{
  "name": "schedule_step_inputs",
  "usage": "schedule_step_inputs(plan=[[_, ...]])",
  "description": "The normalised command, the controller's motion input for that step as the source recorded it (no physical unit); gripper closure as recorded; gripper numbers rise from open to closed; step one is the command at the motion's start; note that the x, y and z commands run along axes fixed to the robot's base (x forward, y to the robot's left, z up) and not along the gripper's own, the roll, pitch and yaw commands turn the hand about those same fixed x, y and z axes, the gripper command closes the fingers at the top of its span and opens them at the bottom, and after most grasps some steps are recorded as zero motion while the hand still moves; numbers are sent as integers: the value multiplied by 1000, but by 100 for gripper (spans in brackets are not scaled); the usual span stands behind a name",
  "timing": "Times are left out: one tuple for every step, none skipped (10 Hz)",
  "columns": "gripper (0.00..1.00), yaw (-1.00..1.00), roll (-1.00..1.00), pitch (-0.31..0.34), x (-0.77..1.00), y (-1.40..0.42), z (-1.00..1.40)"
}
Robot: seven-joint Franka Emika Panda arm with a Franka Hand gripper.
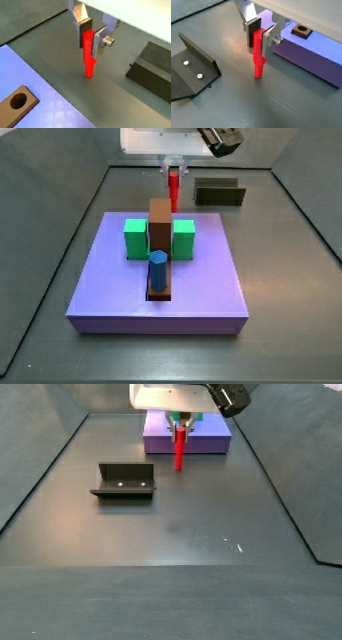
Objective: Pick up the red object. Move up. Move to above the board. Insert the red object.
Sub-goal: Move up, then move to above the board.
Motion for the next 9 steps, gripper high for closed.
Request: schedule_step_inputs(plan=[[100, 5, -1, 24, -27, -9, 785], [100, 9, -9, 56, -56, -9, 564], [100, 6, -26, 16, 2, -10, 195], [100, 0, 0, 0, 0, 0, 1400], [100, 0, 0, 25, -22, 0, 1400], [100, 1, -14, 31, -53, -2, 1400], [100, -1, -37, 23, 12, -3, 1400], [100, -4, -45, 66, 55, -5, 1400], [100, -6, -47, 89, 3, 3, 500]])
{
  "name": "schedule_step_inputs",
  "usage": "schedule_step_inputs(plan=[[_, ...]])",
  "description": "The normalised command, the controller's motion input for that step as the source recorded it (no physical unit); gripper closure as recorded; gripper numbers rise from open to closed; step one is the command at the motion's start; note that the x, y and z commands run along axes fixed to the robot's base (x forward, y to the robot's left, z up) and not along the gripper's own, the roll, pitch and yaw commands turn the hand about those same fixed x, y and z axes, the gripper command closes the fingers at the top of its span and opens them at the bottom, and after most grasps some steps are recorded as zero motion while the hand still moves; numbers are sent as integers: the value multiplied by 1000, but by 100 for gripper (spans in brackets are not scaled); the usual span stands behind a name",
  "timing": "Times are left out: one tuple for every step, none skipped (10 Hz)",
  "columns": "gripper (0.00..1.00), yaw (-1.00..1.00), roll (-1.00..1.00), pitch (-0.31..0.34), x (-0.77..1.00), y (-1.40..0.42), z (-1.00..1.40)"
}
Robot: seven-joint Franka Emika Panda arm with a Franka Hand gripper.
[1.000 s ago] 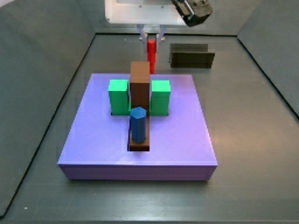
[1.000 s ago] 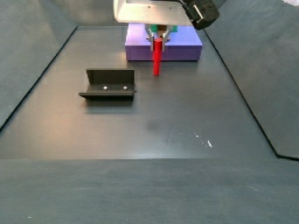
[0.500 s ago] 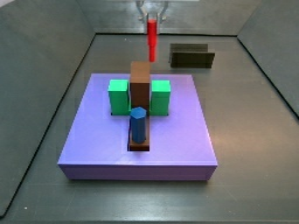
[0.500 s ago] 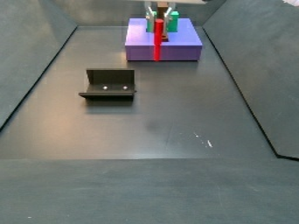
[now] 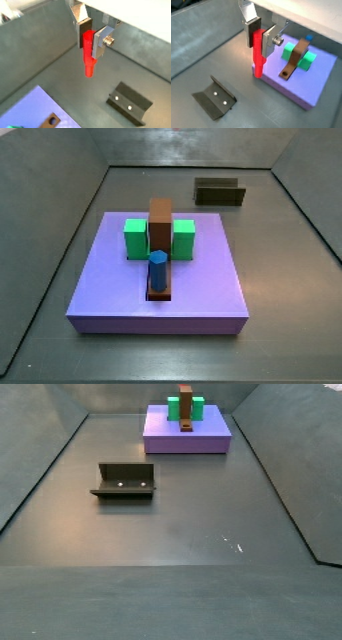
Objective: Pick up the red object. Move up. Move to above the board. Insert the red object.
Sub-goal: Move to above the board, then insert the red object.
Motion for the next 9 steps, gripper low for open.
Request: schedule_step_inputs(plan=[[100, 205, 127, 371, -104, -1400, 318], [100, 184, 183, 333, -100, -1400, 308], [100, 139, 196, 274, -82, -1400, 310], [100, 58, 91, 201, -35, -1400, 287], [100, 19, 68, 153, 28, -914, 184], [100, 16, 60, 142, 50, -661, 133], [100, 12, 48, 119, 60, -280, 65], [100, 0, 0, 0, 0, 34, 0], [100, 77, 0, 0, 29, 237, -11]])
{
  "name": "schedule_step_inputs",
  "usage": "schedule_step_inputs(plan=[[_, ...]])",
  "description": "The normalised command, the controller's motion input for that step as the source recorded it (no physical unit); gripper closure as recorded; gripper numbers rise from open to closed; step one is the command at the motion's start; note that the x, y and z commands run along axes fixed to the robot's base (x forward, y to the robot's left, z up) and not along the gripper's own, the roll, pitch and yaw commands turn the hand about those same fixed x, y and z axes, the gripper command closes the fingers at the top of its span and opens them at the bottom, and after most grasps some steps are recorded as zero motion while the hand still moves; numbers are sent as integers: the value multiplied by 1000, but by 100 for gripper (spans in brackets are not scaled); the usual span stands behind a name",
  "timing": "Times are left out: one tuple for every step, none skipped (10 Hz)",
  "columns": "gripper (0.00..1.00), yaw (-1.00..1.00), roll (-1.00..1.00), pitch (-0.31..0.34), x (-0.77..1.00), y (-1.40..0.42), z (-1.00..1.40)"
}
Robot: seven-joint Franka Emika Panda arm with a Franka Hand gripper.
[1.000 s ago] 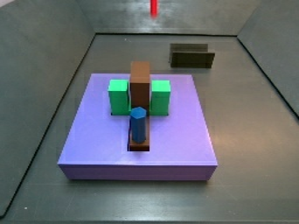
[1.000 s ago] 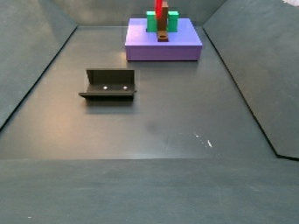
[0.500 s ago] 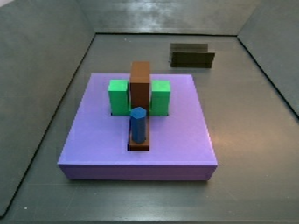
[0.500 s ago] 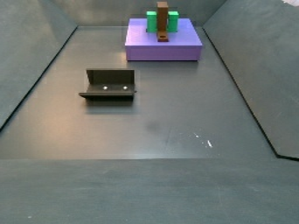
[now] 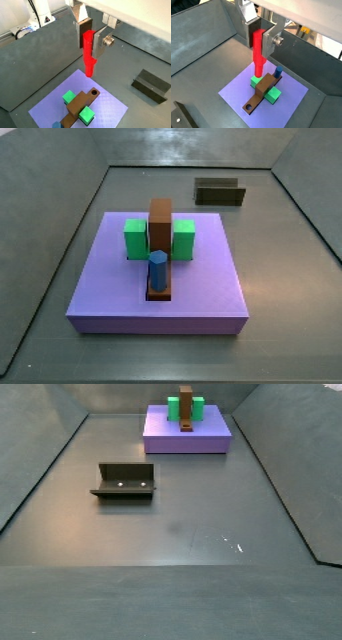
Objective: Pick up the red object. Move up. Move to above the board. Insert the red object.
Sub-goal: Insert the red object.
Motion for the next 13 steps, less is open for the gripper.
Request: schedule_step_inputs(plan=[[100, 129, 56, -163, 0, 211, -443], [100, 143, 84, -199, 23, 191, -680], [100, 117, 60, -147, 197, 140, -783], [100, 91, 56, -153, 234, 80, -846], [100, 0, 57, -39, 426, 143, -860], [100, 0, 13, 0, 374, 229, -749], [100, -120, -3, 0, 129, 246, -591], [100, -134, -74, -43, 0, 169, -417], [100, -49, -76, 0, 66, 29, -126], [100, 0, 7, 0, 0, 0, -37], [100, 0, 0, -3, -17, 0, -137], [100, 0, 0, -36, -57, 0, -211], [100, 0, -4, -40, -46, 0, -240]])
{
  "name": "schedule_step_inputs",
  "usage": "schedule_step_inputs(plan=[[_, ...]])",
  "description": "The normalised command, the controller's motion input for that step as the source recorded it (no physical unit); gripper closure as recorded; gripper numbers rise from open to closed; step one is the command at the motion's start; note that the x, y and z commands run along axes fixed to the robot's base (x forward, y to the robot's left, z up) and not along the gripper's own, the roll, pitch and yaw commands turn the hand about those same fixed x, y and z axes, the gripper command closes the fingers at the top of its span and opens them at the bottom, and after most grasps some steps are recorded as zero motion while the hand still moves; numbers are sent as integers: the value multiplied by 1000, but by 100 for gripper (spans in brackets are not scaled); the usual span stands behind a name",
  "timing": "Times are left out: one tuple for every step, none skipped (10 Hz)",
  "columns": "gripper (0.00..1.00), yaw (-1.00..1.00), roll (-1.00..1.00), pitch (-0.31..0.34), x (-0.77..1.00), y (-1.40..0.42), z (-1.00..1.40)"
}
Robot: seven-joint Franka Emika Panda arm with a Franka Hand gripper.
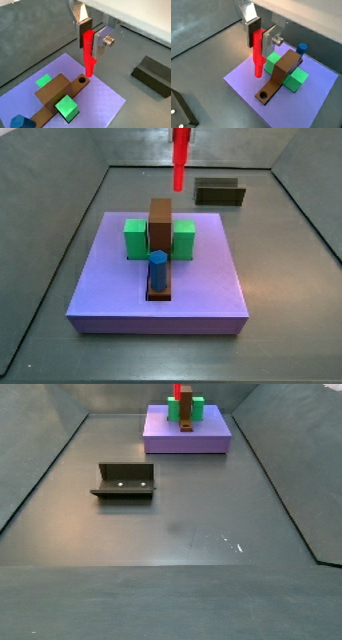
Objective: Pick up the red object. Move up. Move to above the board. Insert the red object.
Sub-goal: Insert the red object.
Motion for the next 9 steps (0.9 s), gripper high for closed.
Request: schedule_step_inputs(plan=[[100, -31, 14, -20, -100, 0, -317], [100, -43, 0, -26, -114, 34, -329], [100, -83, -73, -61, -14, 94, -346], [100, -66, -97, -64, -9, 111, -329], [100, -49, -107, -66, -14, 117, -300], [100, -37, -109, -63, 0, 106, -289], [100, -31, -97, -61, 0, 69, -289], [100, 0, -59, -26, 0, 0, -194], [100, -11, -24, -31, -143, 0, -120]])
